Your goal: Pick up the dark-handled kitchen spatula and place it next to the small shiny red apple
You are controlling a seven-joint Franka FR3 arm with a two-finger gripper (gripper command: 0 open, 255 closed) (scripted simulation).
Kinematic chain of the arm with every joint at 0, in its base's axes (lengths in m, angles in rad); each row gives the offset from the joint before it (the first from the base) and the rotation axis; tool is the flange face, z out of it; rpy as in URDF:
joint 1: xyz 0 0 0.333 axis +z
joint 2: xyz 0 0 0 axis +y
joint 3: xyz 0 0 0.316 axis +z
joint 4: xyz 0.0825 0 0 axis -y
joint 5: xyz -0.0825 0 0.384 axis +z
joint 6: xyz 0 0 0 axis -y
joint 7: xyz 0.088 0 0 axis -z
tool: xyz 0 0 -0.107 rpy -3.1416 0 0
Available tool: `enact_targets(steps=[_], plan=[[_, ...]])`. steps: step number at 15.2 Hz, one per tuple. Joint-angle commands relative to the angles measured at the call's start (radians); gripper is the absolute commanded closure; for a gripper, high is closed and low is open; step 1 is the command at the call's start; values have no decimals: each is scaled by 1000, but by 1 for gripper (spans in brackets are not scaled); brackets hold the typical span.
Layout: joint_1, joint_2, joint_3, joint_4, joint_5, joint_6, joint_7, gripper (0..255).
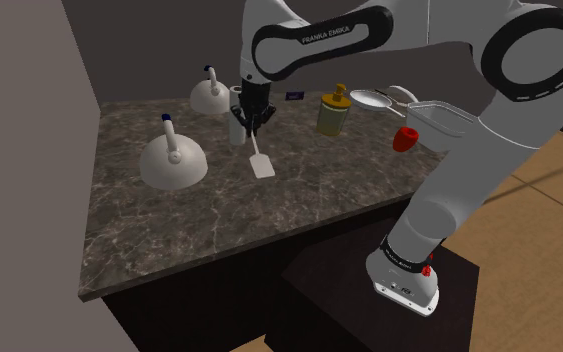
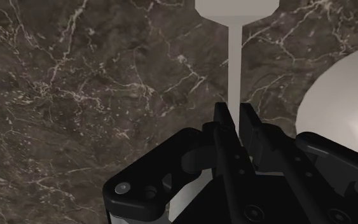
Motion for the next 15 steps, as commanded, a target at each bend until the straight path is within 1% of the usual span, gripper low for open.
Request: enact_targets(steps=[1, 7, 11, 15], plan=[[0, -7, -1, 22, 2, -29, -3, 255], [-1, -19, -3, 81, 6, -99, -8, 255], [-27, -144, -54, -51, 35, -88, -98, 255], [-48, -259, -112, -164, 46, -89, -186, 255]])
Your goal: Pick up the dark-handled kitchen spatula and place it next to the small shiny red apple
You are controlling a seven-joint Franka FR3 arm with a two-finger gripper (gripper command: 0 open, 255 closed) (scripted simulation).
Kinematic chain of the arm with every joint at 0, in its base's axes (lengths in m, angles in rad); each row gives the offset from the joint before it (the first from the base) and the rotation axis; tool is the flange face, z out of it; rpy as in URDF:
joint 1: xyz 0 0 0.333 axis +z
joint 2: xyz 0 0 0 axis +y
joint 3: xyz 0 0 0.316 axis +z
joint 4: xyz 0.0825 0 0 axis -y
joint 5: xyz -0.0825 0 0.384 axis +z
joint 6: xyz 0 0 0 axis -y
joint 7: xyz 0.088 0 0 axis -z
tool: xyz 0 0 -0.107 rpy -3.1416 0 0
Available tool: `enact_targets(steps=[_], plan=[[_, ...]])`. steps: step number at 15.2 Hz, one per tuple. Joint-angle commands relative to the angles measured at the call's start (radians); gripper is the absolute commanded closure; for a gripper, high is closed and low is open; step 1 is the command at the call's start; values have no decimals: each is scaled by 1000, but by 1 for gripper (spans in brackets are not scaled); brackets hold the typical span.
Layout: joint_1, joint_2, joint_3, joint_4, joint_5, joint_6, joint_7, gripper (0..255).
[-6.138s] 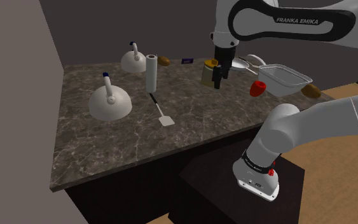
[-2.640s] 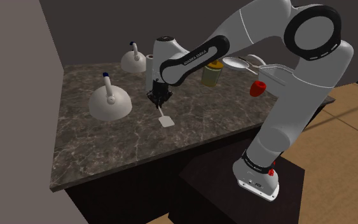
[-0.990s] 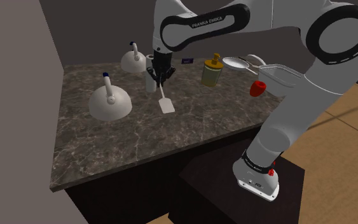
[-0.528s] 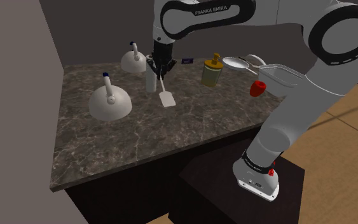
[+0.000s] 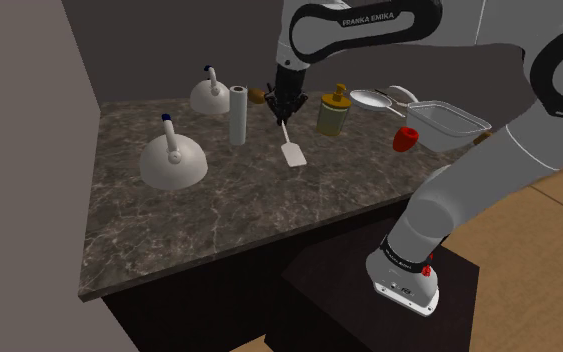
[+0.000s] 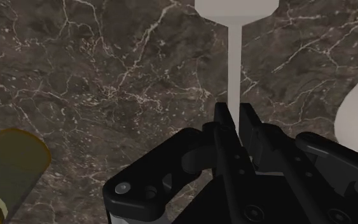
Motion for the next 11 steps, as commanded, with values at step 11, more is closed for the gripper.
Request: enact_targets(steps=[11], plan=[[-89, -292, -206, -248, -54, -43, -268, 255]])
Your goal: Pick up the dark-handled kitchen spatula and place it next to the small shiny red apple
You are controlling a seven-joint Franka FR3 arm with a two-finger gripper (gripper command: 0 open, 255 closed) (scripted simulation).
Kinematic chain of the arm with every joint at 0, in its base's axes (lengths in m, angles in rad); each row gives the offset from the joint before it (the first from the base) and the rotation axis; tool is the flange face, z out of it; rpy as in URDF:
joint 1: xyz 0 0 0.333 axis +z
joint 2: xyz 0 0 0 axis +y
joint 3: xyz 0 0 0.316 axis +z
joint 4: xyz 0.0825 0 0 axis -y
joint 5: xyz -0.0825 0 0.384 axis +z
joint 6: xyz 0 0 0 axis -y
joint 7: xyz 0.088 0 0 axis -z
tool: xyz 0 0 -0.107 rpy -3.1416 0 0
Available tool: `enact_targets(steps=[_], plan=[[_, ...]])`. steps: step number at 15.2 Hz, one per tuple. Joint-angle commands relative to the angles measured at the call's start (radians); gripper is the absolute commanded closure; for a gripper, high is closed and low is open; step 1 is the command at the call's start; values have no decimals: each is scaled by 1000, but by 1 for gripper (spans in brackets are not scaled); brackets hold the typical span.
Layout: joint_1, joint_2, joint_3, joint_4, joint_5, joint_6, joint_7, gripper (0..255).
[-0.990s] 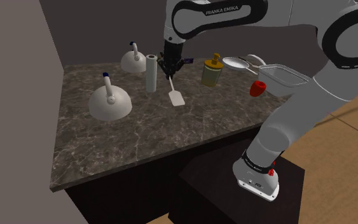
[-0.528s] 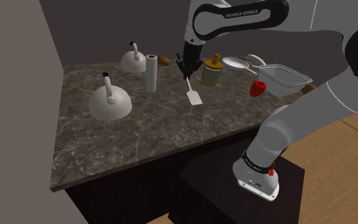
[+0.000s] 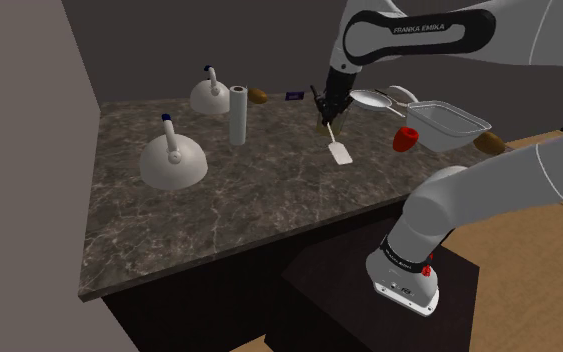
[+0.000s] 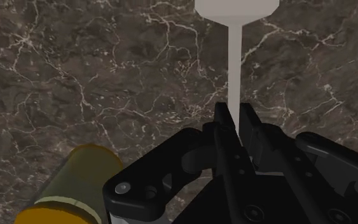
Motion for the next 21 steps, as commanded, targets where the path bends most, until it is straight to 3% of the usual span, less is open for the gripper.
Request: enact_targets(steps=[1, 11, 21], plan=[[-18, -34, -35, -25, -19, -8, -43, 255], [-134, -166, -235, -92, -148, -61, -277, 255], [-237, -165, -458, -40, -283, -81, -526, 255]])
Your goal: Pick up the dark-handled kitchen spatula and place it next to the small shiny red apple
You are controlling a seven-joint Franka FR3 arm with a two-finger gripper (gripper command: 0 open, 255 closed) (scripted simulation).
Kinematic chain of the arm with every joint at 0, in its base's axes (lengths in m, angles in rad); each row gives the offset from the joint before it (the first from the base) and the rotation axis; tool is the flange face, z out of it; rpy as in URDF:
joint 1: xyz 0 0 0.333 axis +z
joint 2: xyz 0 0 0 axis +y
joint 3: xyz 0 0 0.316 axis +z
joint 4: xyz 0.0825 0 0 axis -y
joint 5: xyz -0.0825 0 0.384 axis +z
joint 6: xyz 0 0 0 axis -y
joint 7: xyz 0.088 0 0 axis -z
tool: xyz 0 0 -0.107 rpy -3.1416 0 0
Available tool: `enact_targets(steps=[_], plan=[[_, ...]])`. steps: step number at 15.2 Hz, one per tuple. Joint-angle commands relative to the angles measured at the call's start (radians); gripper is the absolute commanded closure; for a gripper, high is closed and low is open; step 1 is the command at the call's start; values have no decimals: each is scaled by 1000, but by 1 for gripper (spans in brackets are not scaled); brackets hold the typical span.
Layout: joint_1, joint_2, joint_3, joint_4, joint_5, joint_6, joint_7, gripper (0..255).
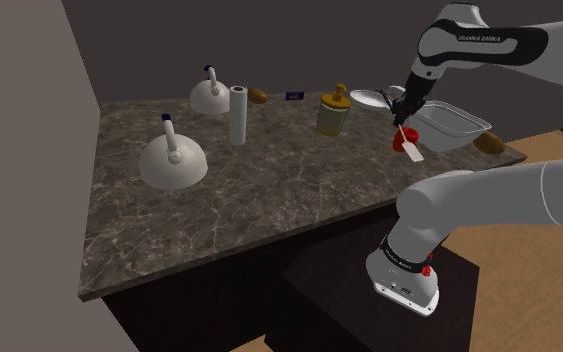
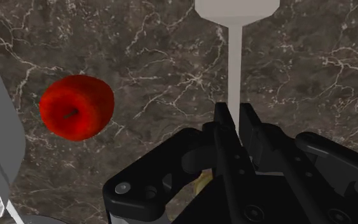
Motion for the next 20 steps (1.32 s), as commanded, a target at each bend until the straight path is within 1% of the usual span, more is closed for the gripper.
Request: enact_targets(steps=[1, 6, 10, 14, 18, 20], plan=[[-20, 7, -51, 22, -28, -5, -59, 255], [-40, 61, -172, 96, -75, 1, -185, 255], [-38, 123, -275, 173, -94, 10, -289, 255], [-16, 201, -389, 266, -94, 21, -398, 255], [33, 299, -527, 377, -64, 34, -519, 255], [34, 302, -537, 354, -67, 61, -519, 255]])
